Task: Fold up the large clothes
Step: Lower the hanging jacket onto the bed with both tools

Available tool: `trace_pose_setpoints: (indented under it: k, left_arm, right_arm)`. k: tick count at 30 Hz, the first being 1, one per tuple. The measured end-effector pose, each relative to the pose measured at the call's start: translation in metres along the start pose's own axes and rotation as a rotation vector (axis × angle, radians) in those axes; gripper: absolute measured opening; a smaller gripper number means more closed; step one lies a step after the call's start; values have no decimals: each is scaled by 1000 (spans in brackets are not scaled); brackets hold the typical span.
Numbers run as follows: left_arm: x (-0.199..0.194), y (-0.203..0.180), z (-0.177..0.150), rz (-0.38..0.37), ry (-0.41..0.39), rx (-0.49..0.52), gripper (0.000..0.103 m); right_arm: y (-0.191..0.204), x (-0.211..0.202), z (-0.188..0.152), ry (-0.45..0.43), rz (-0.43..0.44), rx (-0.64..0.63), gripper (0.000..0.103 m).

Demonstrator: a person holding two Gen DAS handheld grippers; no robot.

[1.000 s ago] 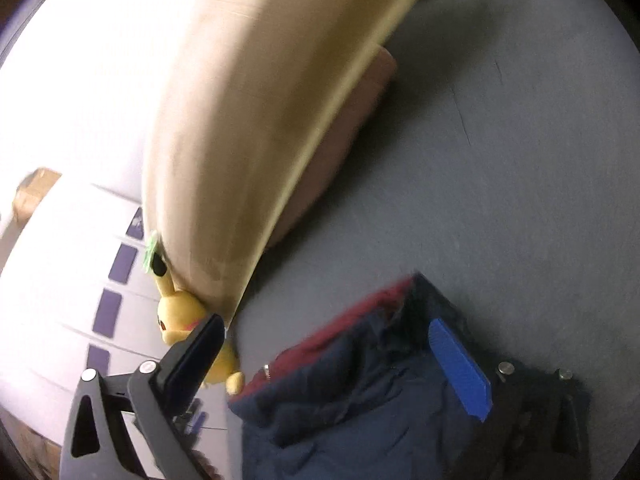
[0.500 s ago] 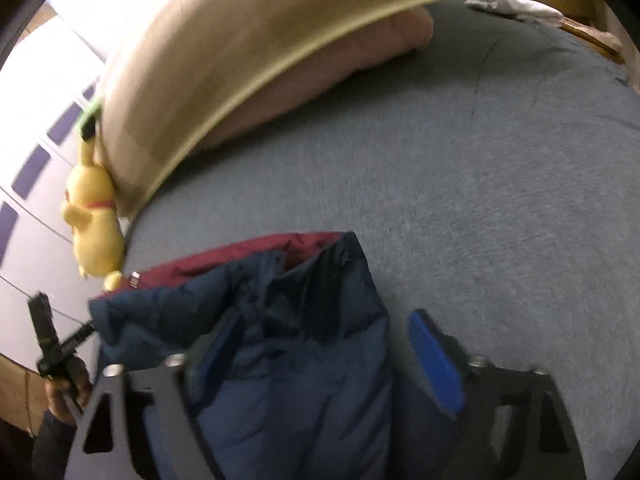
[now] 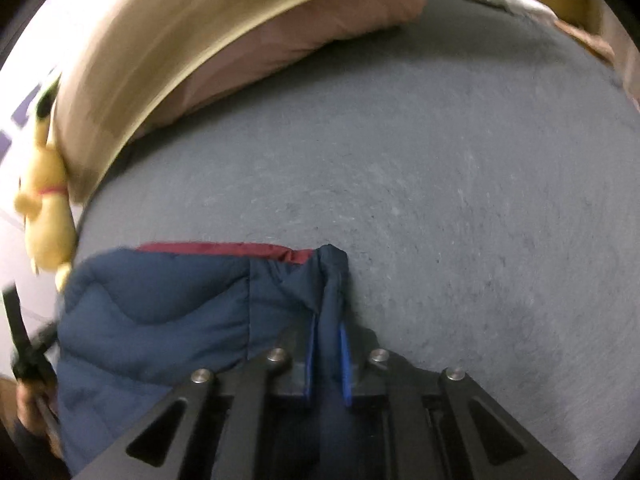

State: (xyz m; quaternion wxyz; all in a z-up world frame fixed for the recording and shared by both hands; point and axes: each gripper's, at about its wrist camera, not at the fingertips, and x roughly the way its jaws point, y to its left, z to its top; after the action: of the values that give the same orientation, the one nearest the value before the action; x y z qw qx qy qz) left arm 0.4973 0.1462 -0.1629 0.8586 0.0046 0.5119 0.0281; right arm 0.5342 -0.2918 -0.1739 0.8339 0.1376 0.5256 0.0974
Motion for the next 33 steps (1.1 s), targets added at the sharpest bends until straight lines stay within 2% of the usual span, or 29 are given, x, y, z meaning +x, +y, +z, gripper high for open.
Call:
trace_pose_setpoints:
  k: [2, 3, 4, 5, 6, 8, 9, 11, 14, 17, 18, 22, 24, 29, 31, 33]
  left_arm:
    - [-15, 7, -1, 11, -37, -35, 13]
    - [-26, 11, -2, 12, -65, -58, 13]
    - [-38, 15, -2, 29, -94, -82, 23]
    - [-49, 16, -2, 60, -122, -102, 38]
    - [-66, 17, -1, 103, -173, -119, 43]
    - [-100, 8, -1, 141, -277, -112, 55]
    - [-116, -6, -1, 123, -313, -90, 59]
    - [-125, -44, -4, 80, -322, -1, 59]
    - [-108, -94, -10, 50, -260, 109, 59]
    - [-74, -114, -14, 97, -176, 130, 59]
    - [-62, -116, -15, 107, -143, 129, 60]
    - [-38, -114, -9, 147, -119, 109, 61]
    - [-28, -112, -7, 162, -96, 93, 62]
    - [-15, -108, -6, 184, -87, 76, 62]
    - [-22, -111, -9, 170, -87, 68, 61]
    - [-31, -95, -3, 102, -94, 29, 61]
  right_arm:
    - [4, -8, 3, -20, -47, -9, 34]
    - [6, -17, 4, -38, -66, -21, 69]
    - [8, -32, 5, -84, -64, -25, 93]
    - [10, -43, 5, -120, -79, -21, 94]
    - [13, -59, 5, -169, -119, -13, 94]
    - [27, -83, 5, -243, -118, -24, 94]
    - [40, -91, 3, -273, -95, -43, 94]
    - [69, -93, -4, -289, -72, -103, 94]
    - [112, -65, -17, -255, -71, -223, 94]
    - [133, -24, -27, -206, -144, -275, 93]
    - [134, -12, -27, -192, -166, -285, 93]
    - [123, 23, -14, -120, -178, -258, 98]
    - [117, 34, -9, -105, -195, -244, 103]
    - [121, 53, -6, -98, -196, -230, 103]
    - [120, 51, -5, -86, -193, -220, 103]
    - [116, 37, -4, -94, -163, -192, 103]
